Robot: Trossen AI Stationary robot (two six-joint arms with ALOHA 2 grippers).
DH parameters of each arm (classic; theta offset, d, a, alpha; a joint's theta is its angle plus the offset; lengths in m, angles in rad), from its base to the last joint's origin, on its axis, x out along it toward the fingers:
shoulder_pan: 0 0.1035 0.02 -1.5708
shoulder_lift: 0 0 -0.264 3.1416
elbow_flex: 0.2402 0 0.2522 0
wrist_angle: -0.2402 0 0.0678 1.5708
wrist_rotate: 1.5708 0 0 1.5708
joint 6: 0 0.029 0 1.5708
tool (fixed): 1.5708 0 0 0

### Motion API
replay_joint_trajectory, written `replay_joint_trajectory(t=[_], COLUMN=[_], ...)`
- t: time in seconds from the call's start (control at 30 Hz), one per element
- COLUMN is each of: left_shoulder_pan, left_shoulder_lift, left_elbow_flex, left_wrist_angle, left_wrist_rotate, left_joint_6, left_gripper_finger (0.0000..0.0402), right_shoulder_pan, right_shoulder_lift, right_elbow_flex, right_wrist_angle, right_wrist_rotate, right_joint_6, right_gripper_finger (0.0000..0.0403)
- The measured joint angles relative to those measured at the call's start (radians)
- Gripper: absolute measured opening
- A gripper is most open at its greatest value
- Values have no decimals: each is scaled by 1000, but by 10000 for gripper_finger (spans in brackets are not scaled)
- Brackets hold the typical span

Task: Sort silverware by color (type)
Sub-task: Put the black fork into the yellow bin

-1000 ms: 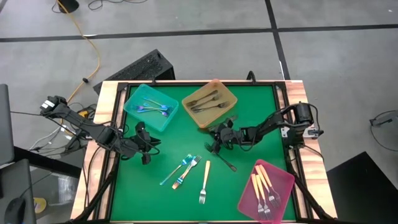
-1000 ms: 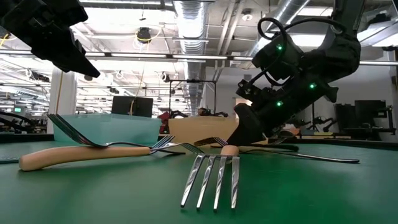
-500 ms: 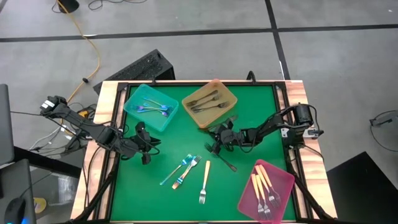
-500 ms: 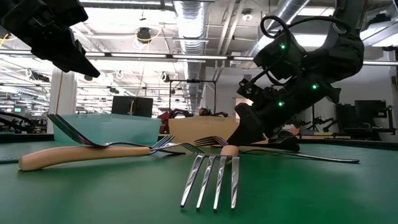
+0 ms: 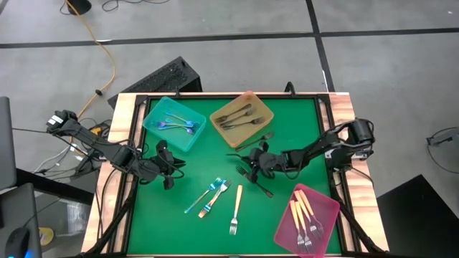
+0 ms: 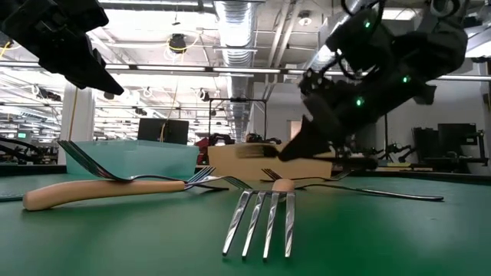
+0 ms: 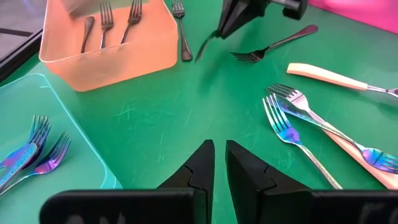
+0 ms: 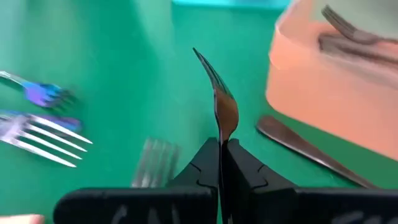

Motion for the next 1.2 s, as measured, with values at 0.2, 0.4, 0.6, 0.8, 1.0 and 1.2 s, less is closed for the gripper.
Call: replay_joint_trajectory(t=[0.2,0.4,0.6,0.8,1.0,1.2], left_shoulder_pan=[0,0,0,0,0,0], left_shoulder_lift=[0,0,0,0,0,0], left_elbow_flex=[0,0,0,0,0,0], left_wrist_angle=[0,1,4,4,3,3], left_wrist_rotate=[0,0,-9,-26,-27,-27], left_joint_6=[0,0,0,0,0,0], left_gripper_finger=[25,25,25,25,25,25], right_shoulder_pan=[28,60,91,101,80,-35], right_shoulder_lift=[-69,-141,-221,-312,-411,-501], right_elbow_flex=[2,2,3,3,16,117], right_wrist_angle=[20,101,198,315,342,131], right_wrist_rotate=[9,16,25,31,-38,-210], right_joint_6=[-40,-112,-208,-368,-580,-603], right_gripper_finger=[32,32,32,32,31,31])
